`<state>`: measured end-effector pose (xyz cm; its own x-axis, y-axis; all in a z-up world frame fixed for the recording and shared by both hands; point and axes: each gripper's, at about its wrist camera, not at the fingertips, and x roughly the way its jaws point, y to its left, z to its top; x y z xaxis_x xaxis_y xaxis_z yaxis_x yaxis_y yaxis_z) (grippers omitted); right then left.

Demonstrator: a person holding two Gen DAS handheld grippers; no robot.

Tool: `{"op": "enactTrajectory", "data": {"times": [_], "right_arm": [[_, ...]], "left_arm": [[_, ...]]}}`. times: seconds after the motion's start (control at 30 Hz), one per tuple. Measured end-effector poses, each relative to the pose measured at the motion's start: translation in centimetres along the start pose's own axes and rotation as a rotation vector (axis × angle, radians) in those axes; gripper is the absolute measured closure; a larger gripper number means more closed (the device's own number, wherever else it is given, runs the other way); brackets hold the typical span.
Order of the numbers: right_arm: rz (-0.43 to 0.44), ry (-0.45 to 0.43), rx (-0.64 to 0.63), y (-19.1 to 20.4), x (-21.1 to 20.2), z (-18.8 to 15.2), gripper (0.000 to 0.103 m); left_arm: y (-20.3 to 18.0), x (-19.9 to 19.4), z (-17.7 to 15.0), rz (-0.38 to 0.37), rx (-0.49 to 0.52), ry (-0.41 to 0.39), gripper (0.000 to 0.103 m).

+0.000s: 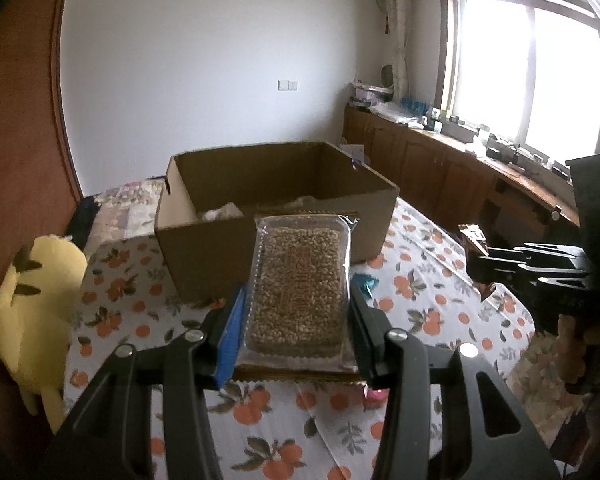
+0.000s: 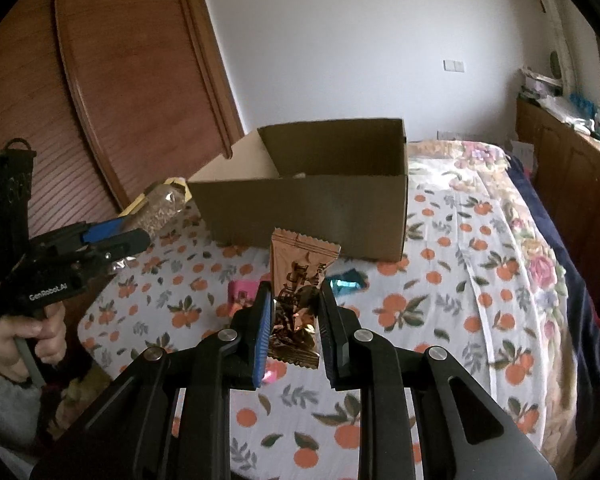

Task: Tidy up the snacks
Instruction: 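Carry both items over the cardboard box and release them inside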

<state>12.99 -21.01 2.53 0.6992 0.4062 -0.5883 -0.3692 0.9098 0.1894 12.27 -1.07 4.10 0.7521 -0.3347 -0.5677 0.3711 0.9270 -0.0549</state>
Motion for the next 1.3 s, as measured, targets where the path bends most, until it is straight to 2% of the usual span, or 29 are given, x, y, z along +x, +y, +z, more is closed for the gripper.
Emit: {"op": "enactTrajectory", "data": {"times": [0.43,0.77,1.1,1.3], "right_arm": [[-0.005,-0.047,-0.086,-0.3,1.7,7.9,0.083],[0.006,-0.043,-0.099,-1.1,6.7,13.0,0.083],[0.036,0.023,-0.029,-3.5,13.4,14.2,0.083],[0.029,0.079,-0.04,-3.5,16.6,12.9,0.083]], "left_arm": [[1.8,3.6,5.5,-0.005,0.02,-0.037,0.057],[3.8,9.2,8.3,0.011,0.022,-0.02,0.057],[5.9,14.6,9.0,0.006,0.011,0.025,0.057],[6.0,16.5,8.3,0.002,0.011,0.062,0.056]]}}
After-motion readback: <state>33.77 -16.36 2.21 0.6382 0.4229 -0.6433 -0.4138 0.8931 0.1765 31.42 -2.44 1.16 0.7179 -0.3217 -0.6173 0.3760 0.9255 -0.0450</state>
